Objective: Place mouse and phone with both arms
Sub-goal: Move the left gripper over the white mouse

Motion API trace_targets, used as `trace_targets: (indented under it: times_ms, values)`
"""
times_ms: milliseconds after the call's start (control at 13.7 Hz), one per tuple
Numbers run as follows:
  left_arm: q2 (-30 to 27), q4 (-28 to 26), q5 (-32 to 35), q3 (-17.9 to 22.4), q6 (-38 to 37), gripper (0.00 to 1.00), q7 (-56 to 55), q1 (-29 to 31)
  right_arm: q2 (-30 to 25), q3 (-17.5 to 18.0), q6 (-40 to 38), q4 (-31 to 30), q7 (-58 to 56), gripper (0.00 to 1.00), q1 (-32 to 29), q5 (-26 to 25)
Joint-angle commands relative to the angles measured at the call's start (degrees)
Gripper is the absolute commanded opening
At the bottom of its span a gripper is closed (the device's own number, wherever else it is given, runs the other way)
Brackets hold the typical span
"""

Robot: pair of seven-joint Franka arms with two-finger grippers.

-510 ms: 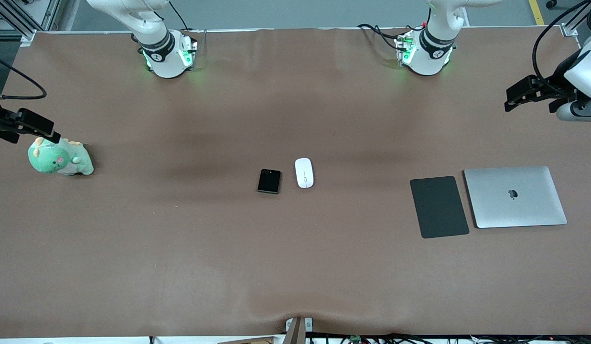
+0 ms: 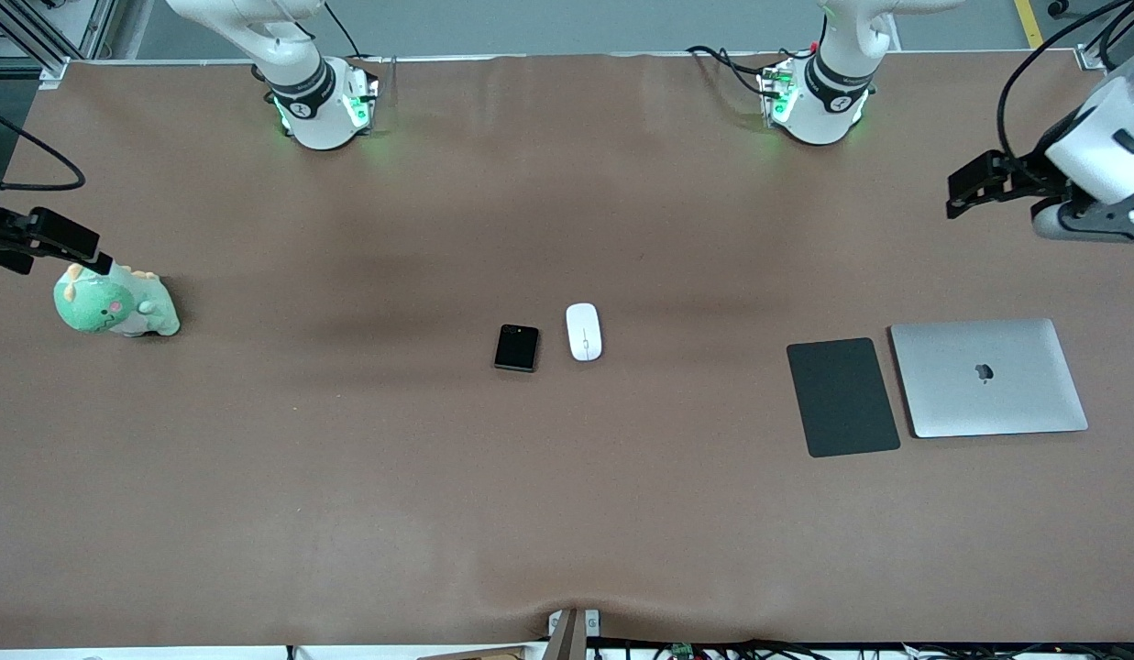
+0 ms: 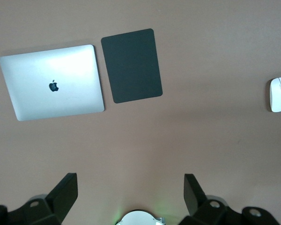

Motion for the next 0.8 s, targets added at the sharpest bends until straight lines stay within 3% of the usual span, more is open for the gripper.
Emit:
trace_targets:
  times_ms: [0,437,728]
  values:
    - [3.36,2.14,1.36,-2.44,-0.17,1.00,-3.23,-1.17,-0.01,0.32,-1.02,0.53,0.24,1.00,-0.21,0.77]
    - [5.91,0.30,0.39,-8.33,3.60,1.00,-16.75,-4.68,-0.27,0.41,-2.24,0.62,0.16,1.00,-0.30,0.77]
    - [6.62,-5.49,0.48,-10.37,12.90,1.00,-29.06,-10.56,-0.36,0.32,-5.76,1.32,0.16,1.00,-0.47,0.59]
